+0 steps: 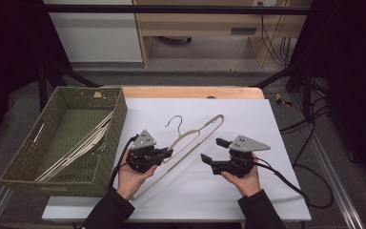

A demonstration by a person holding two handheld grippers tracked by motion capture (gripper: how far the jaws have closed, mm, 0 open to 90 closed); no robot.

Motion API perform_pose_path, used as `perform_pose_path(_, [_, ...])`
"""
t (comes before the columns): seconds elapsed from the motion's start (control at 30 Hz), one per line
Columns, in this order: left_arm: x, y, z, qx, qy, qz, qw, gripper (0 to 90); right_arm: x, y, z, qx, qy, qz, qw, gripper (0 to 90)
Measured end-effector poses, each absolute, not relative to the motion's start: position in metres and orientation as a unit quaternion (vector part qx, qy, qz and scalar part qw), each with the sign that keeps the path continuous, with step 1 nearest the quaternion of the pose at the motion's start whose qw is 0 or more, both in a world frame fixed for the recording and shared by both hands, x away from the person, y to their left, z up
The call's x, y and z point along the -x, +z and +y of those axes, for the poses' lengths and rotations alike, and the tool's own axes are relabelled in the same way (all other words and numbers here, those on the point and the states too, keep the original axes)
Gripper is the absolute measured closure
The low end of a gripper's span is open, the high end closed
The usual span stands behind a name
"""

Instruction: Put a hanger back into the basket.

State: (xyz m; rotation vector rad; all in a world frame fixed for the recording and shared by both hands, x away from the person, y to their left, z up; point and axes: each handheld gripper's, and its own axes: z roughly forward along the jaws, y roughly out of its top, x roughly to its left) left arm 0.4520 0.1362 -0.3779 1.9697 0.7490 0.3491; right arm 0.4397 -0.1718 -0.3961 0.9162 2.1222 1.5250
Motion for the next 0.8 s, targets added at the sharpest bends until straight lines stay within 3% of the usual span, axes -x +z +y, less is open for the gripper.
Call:
perform_pose_path(0.27, [-0.439, -0.341, 0.151, -0.805, 0.163, 0.288, 0.493, 86.7, -0.426, -0.400, -0.200, -0.354, 0.535, 0.742, 0.195, 5.2])
perform_pose_path(0.8, [-0.436, -0.269, 0.199, -0.800, 0.195, 0.264, 0.503, 86.7, -0.415, -0.403, -0.234, -0.393, 0.533, 0.718, 0.214, 3.0])
